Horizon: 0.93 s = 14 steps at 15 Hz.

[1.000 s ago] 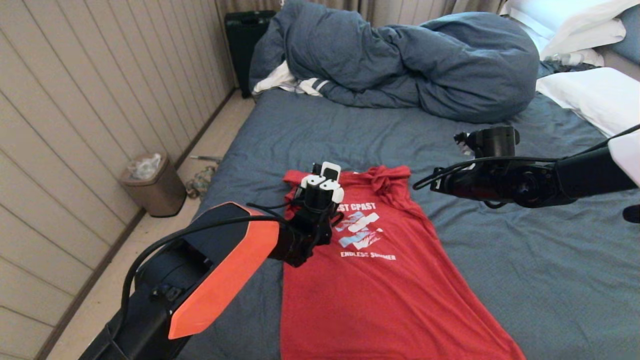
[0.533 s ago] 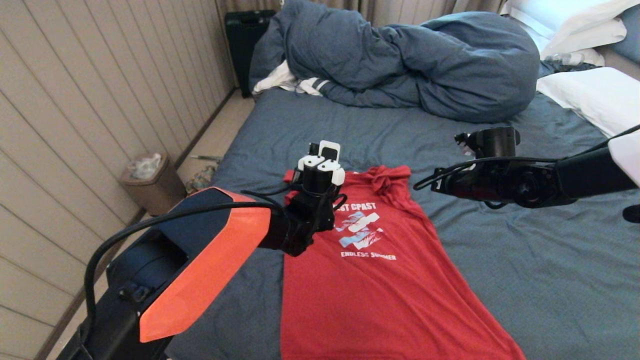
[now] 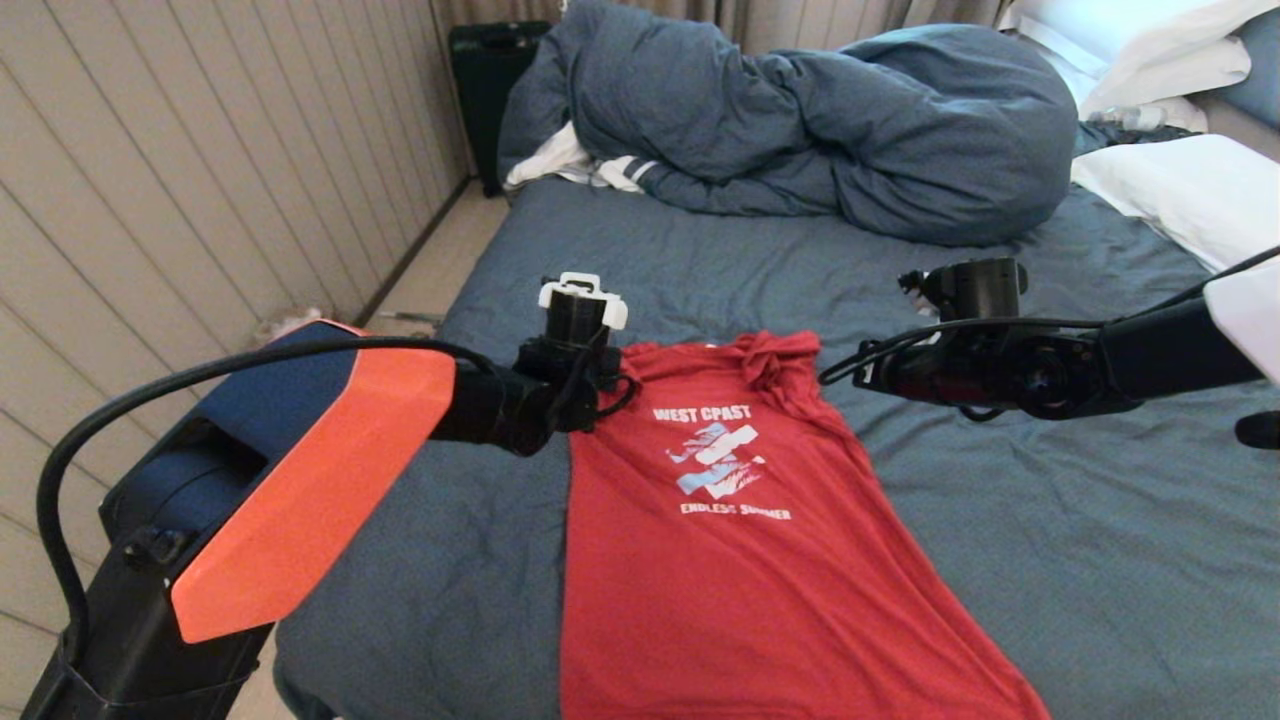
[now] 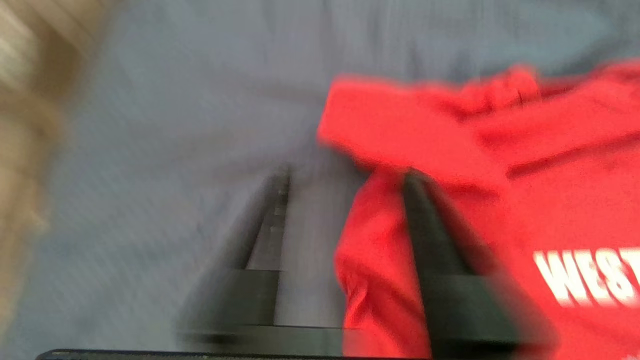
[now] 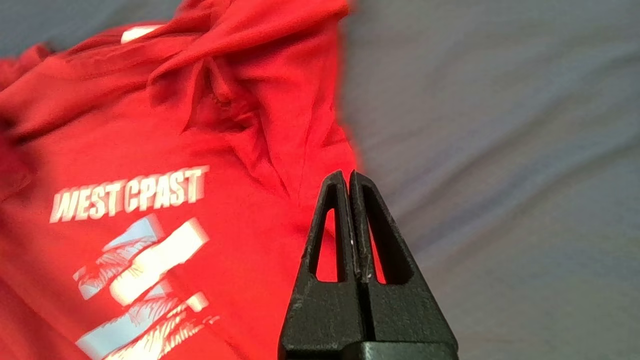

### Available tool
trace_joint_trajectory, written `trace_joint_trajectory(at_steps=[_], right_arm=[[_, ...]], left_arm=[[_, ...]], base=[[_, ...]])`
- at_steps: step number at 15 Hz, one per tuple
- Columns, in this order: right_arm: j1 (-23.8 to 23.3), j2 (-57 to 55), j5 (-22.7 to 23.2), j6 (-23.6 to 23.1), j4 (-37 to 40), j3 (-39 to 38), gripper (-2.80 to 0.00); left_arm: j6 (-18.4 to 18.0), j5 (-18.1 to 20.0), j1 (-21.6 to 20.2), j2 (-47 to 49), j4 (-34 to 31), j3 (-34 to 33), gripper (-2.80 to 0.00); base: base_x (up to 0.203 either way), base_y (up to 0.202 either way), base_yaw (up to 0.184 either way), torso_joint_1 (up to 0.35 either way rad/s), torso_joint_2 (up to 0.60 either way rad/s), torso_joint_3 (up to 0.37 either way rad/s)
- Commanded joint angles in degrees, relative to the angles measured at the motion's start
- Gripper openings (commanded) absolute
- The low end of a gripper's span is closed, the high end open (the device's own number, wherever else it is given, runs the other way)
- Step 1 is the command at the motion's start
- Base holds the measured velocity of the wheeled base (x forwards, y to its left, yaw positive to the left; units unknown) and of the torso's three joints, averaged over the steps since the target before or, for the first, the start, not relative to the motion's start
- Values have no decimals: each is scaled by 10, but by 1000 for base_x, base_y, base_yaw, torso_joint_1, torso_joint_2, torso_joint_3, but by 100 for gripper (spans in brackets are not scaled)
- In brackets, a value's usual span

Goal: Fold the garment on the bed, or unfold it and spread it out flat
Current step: Fold the red T-shirt

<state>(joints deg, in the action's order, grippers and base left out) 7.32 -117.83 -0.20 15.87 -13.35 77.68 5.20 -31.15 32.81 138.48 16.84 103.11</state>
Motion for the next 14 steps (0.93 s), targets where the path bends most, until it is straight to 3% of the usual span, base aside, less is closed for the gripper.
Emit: trace_joint_trajectory(at_steps=[1,2,4,8,14], right_arm=[[8,-3,0,1,-1,-1,-280],[15,-2,0,2,0,-3,-280],[36,-3,-1,6,0,-4,-280],[109,-6,-1,13,2,-17,-280],[217,-50,-3,26,0,-27,-280]], left_arm=[[50,71,-8,-17,-115,25,-280],[68,112,-12,-20,-131,30,-280],[73,131,-17,-11,-135,31,-280],[85,208,-18,5,-120,32,-280],[89,210,-18,55,-50,32,-280]], base=[[0,0,0,0,0,0],[0,0,0,0,0,0],[0,0,0,0,0,0],[0,0,0,0,0,0],[0,0,0,0,0,0]])
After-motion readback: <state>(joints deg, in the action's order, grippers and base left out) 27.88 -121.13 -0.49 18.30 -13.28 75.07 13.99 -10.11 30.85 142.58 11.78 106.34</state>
